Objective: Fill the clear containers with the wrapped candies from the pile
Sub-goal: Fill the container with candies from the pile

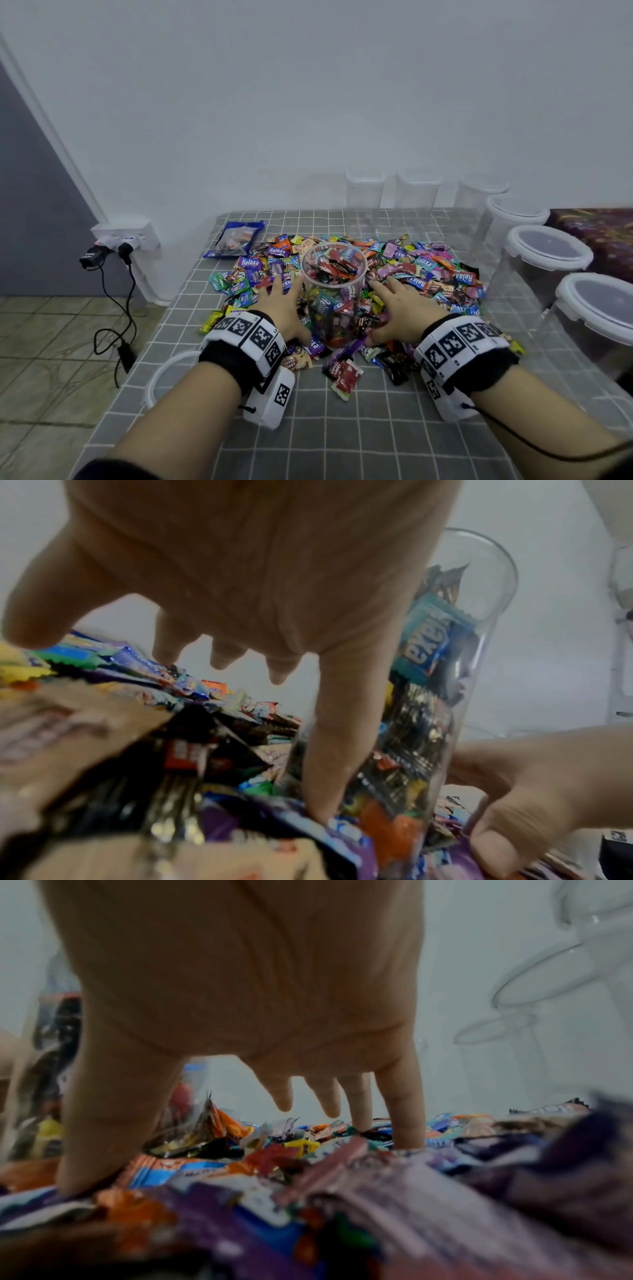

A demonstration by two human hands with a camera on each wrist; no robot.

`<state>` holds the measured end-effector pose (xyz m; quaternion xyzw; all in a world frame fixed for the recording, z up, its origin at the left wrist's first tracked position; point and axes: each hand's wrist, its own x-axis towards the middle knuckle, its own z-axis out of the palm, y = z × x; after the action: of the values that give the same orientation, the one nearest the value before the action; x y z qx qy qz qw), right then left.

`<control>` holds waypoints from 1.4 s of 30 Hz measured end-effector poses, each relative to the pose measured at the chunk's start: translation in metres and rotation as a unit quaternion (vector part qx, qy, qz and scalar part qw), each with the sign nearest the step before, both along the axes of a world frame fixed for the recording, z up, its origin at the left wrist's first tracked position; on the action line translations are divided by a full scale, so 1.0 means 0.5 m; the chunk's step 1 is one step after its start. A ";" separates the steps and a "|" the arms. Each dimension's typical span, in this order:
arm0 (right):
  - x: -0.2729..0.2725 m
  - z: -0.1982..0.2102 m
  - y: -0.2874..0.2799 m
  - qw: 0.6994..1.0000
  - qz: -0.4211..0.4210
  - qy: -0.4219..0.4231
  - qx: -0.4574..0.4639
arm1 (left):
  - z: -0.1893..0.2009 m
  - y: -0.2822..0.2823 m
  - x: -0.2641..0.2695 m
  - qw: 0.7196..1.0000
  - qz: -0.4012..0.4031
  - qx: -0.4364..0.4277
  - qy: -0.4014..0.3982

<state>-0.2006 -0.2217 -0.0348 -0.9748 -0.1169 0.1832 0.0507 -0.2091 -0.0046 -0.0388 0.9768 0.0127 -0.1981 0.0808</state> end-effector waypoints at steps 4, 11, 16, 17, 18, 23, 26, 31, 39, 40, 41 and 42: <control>-0.004 0.000 0.010 0.999 0.040 0.025 -0.015 | -0.007 0.001 0.007 0.999 -0.029 0.009 0.026; -0.001 -0.004 0.025 0.996 0.074 0.025 -0.037 | -0.001 -0.004 0.001 0.997 -0.064 0.040 0.035; 0.002 -0.010 0.027 0.997 0.075 0.007 -0.033 | 0.006 -0.006 -0.007 0.998 -0.058 0.035 -0.004; 0.002 -0.010 0.027 0.997 0.074 0.003 -0.030 | 0.006 -0.005 -0.008 0.998 -0.055 0.035 -0.011; 0.002 -0.010 0.027 0.997 0.073 -0.002 -0.025 | 0.005 -0.005 -0.008 0.998 -0.051 0.033 -0.018; 0.000 -0.003 0.024 0.997 0.072 -0.041 0.000 | -0.002 0.002 -0.009 0.998 -0.030 0.016 -0.043; -0.002 -0.001 0.025 0.995 0.058 -0.073 0.015 | -0.003 0.006 -0.009 0.998 -0.020 0.007 -0.064; -0.010 0.011 0.025 0.991 0.036 -0.127 0.030 | 0.005 0.013 -0.016 0.993 0.005 -0.007 -0.122; -0.005 0.015 0.016 0.982 -0.021 -0.164 0.093 | 0.017 0.014 -0.026 0.976 0.043 -0.032 -0.212; -0.005 0.015 0.015 0.981 -0.027 -0.167 0.099 | 0.018 0.014 -0.026 0.973 0.049 -0.041 -0.220; -0.006 0.015 0.013 0.979 -0.031 -0.169 0.106 | 0.018 0.014 -0.027 0.971 0.053 -0.053 -0.226; -0.007 0.017 0.012 0.978 -0.035 -0.172 0.113 | 0.019 0.015 -0.027 0.969 0.055 -0.066 -0.232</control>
<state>-0.2039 -0.2157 -0.0265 -0.9831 -0.1096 -0.0038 0.1464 -0.2225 0.0027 -0.0291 0.9863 0.0347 0.0382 0.1567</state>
